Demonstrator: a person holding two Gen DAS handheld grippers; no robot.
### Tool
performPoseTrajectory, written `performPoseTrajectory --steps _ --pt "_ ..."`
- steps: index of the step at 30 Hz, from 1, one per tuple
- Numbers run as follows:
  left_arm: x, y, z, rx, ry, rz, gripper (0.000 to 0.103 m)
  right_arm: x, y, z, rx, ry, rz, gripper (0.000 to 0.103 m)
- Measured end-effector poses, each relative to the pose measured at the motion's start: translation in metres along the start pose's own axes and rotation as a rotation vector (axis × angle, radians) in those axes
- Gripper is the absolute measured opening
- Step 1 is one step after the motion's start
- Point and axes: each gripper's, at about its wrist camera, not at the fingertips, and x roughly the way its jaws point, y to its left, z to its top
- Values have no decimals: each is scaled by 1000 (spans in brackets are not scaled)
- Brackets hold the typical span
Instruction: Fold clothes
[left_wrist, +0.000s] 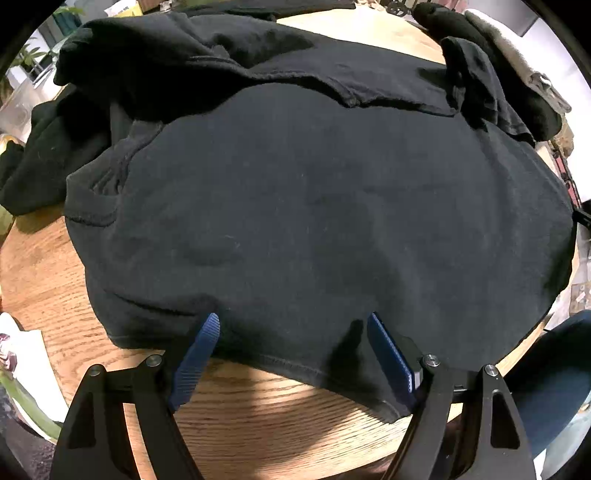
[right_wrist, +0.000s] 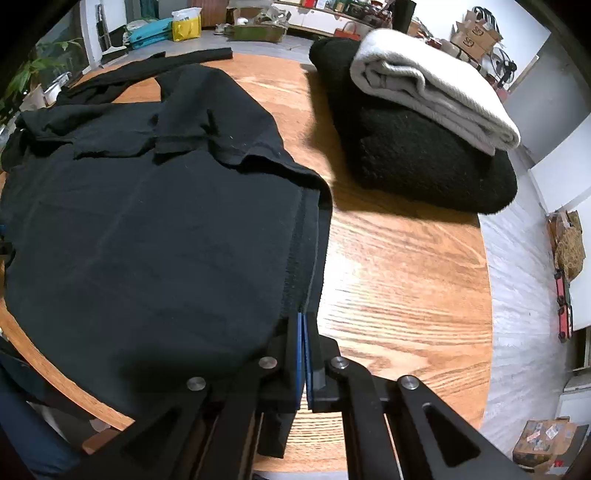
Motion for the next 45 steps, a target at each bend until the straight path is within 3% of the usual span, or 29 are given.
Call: performPoseTrajectory --steps 4,5,6,8,9,13,16,19,22,25,27,29,30,32,34,35,37,39,40,41,45 --pt "-2 3 3 -5 -4 -2 82 58 9 1 15 131 -47 2" --pt "-3 4 4 -6 -7 -2 82 64 5 0 43 148 -40 7" --pt "-6 8 5 -16 -17 -4 82 65 -2 0 98 144 -6 29" --pt "-14 17 8 -48 -46 -11 82 55 -18 4 230 71 90 62" --pt "-19 28 9 -90 -68 -13 82 47 -25 8 296 17 139 68" --pt "-39 81 16 -338 -168 -7 82 22 -15 36 363 -119 232 76" --pt "-32 109 7 -474 -155 83 82 17 12 53 315 -149 301 79" --pt "-21 129 3 -529 -108 174 82 23 48 56 213 -132 320 79" --pt "-14 137 4 -570 -84 178 82 28 64 57 178 -98 328 79" --pt "-9 128 12 -522 -77 187 80 66 76 75 187 -102 367 79" --pt "-10 120 18 -488 -86 184 68 66 75 78 197 -109 376 79" --pt "-15 116 21 -470 -97 156 5 69 74 80 207 -110 388 79" --pt "-21 118 21 -484 -108 162 5 70 74 81 212 -110 396 79" --pt "-37 132 13 -563 -153 236 5 64 72 81 217 -116 403 79" --pt "-53 153 1 -666 -188 381 5 55 69 78 222 -124 406 79" --pt "-57 159 -3 -698 -207 385 5 51 67 75 224 -127 406 79" --pt "-55 152 -3 -716 -239 287 8 45 63 70 224 -126 406 80" --pt "-58 151 -10 -651 -233 230 27 46 61 67 224 -112 399 80" --pt "-47 137 4 -601 -224 207 50 48 61 66 224 -103 395 80" --pt "-42 129 12 -562 -218 200 66 50 61 66 223 -95 392 80" --pt "-36 110 36 -420 -216 314 68 55 65 67 213 -76 382 81"
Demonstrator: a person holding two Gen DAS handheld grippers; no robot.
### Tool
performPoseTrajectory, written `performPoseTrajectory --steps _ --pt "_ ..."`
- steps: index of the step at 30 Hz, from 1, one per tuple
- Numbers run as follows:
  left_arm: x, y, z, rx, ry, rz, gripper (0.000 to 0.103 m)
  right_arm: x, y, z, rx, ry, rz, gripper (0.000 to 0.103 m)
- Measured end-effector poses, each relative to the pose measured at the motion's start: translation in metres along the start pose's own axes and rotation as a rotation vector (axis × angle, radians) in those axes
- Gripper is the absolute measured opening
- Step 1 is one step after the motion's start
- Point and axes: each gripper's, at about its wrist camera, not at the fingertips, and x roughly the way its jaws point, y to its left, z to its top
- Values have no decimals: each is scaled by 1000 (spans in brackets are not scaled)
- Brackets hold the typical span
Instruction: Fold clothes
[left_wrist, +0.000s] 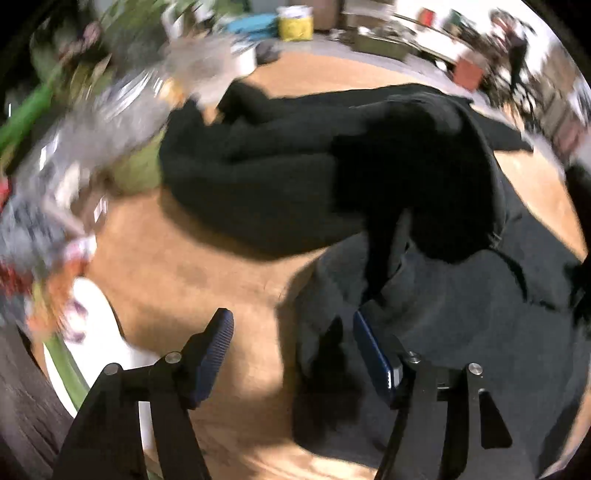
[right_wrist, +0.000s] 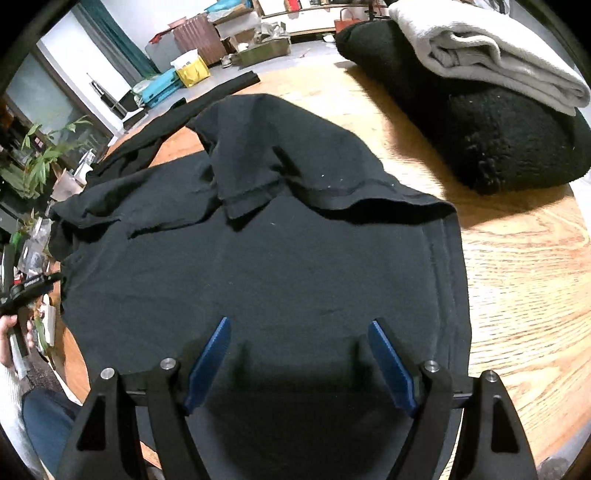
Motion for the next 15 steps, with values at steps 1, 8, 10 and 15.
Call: performPoseTrajectory --steps 1,8,10,15 --pt "3 -7 3 34 -3 29 68 2 1 0 -2 5 -3 81" --pt "10 19 24 -101 -3 -48 4 10 -1 -1 1 27 -18 81" --pt "4 44 21 -223 -2 -76 4 10 -3 0 7 24 -19 81" --pt "18 62 10 -289 50 96 10 11 -3 2 13 24 -19 82"
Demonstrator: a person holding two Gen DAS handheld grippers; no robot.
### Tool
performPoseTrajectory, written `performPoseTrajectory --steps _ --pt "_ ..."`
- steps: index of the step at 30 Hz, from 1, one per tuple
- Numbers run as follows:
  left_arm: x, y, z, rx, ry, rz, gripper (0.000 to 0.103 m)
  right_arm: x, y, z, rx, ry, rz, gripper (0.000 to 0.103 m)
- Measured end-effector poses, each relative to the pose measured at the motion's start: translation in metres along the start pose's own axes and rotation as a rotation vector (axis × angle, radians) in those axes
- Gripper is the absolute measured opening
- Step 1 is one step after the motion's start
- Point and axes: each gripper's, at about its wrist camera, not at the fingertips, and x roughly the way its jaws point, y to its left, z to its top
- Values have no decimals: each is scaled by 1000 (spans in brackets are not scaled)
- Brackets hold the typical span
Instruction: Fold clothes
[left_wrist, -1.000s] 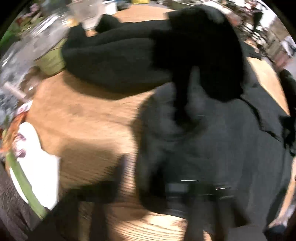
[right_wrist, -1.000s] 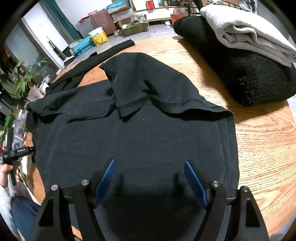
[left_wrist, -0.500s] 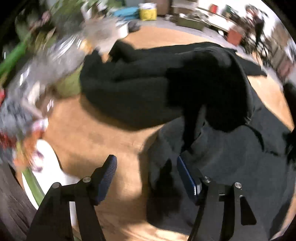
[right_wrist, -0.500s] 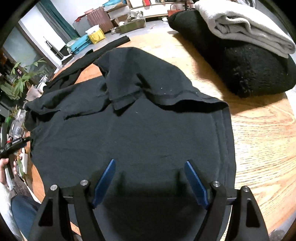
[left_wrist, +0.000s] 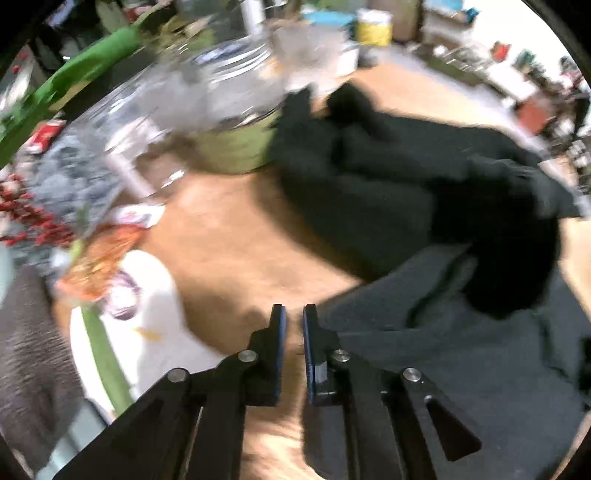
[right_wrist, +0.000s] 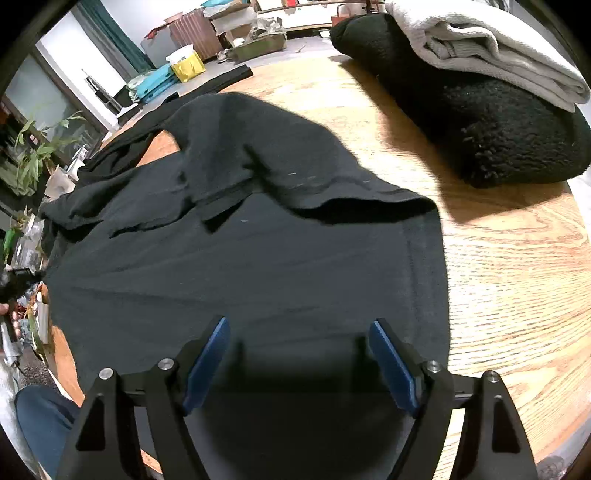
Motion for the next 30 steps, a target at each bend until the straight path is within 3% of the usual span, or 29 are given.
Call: performPoseTrajectory --steps 3,6,7,8,10,12,14,17,18,20,24,25,27,30 --pt "-11 1 -1 -42 -13 -90 17 1 3 1 -2 4 -5 82" --pt "-23 -8 -4 -13 -50 -130 45 3 4 2 -4 5 -15 82" --pt "-23 -14 -4 21 -56 -152 59 4 4 1 -5 9 -20 82" --pt "-22 -21 -5 59 -53 -174 62 6 4 0 -10 17 -26 82" --pt "-19 -40 -13 164 -15 -202 62 10 3 -2 -18 35 -37 82" --pt "-21 -58 -20 246 -28 -185 62 14 3 -6 -35 50 -53 82" --pt "-31 -71 -22 307 -90 -155 62 17 2 -11 -56 65 -76 82" --pt "-42 -101 -23 437 -209 -49 62 27 -3 -17 -78 89 -145 82" --pt "-41 -109 -22 458 -215 -44 62 29 -6 -17 -75 97 -163 82" --pt "-30 -120 -16 462 -172 -92 62 35 -12 -18 -56 115 -190 82" --pt "-13 -138 -1 391 43 -411 62 35 -15 -16 -31 110 -189 82" --pt "-14 -144 -1 389 65 -445 62 35 -16 -15 -25 108 -189 82" --pt "-14 -161 4 385 80 -466 62 34 -16 -11 -12 97 -181 82" --pt "-5 -170 13 287 81 -443 62 30 -15 -4 9 67 -160 81"
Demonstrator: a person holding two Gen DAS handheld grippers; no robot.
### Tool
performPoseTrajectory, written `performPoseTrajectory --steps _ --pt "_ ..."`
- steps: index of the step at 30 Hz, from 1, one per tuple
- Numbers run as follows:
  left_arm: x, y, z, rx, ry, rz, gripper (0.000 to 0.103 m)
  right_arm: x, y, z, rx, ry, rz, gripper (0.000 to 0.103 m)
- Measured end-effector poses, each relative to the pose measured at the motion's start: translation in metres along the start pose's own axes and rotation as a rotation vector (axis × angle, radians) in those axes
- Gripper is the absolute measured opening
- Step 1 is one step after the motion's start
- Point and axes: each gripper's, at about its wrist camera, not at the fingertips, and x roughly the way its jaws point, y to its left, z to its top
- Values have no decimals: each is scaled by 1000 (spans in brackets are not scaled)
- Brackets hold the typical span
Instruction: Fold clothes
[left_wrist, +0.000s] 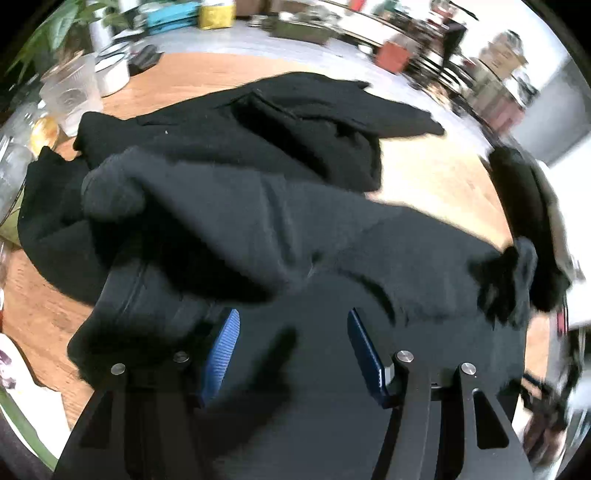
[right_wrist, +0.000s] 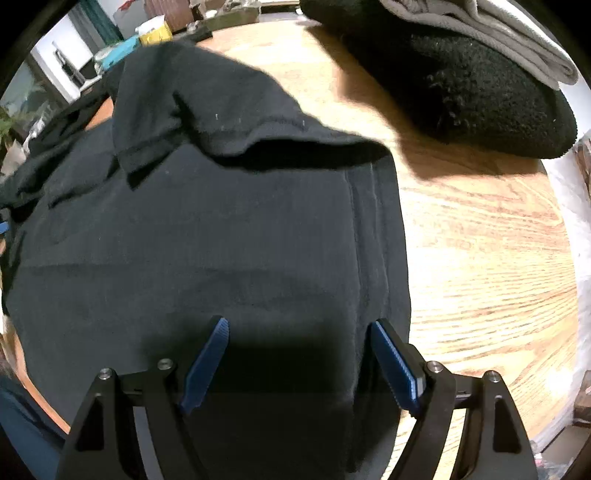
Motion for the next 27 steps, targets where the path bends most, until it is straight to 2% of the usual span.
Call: performPoseTrajectory --steps 2,5,7,8,9,11,12,16,18,19,20,21,22,23,27 --pt "7 0 6 -62 -9 0 62 -13 2 9 9 -67 33 81" --pt "18 0 8 -105 10 -64 62 -29 7 29 -10 -150 25 83" --pt "25 -2 9 -113 27 -98 62 -26 8 43 -3 -142 22 82" --pt "27 -4 11 -108 26 -104 62 -21 8 50 25 -116 54 78" --pt "27 -7 13 -100 26 -111 62 -16 8 56 46 -89 91 68" --pt "28 -12 15 -82 25 -123 62 -10 21 66 16 -60 172 61" --pt "30 -14 17 -77 27 -125 62 -9 34 71 -30 -65 187 61" --pt "39 -13 20 -74 45 -122 62 2 96 94 -239 -106 47 66" --pt "44 -8 22 -93 58 -124 62 19 112 105 -242 -84 46 65" --pt "46 -5 22 -106 65 -129 62 27 119 110 -238 -73 54 61" --pt "47 0 23 -122 70 -138 62 35 125 115 -237 -59 55 33" --pt "47 5 23 -138 72 -147 62 38 124 119 -235 -50 47 15" --pt "47 9 24 -151 71 -156 62 36 120 124 -226 -55 44 9" --pt "46 13 24 -166 69 -166 62 31 116 128 -219 -68 47 8" --pt "40 28 26 -223 63 -217 62 -30 94 117 -224 -178 63 8"
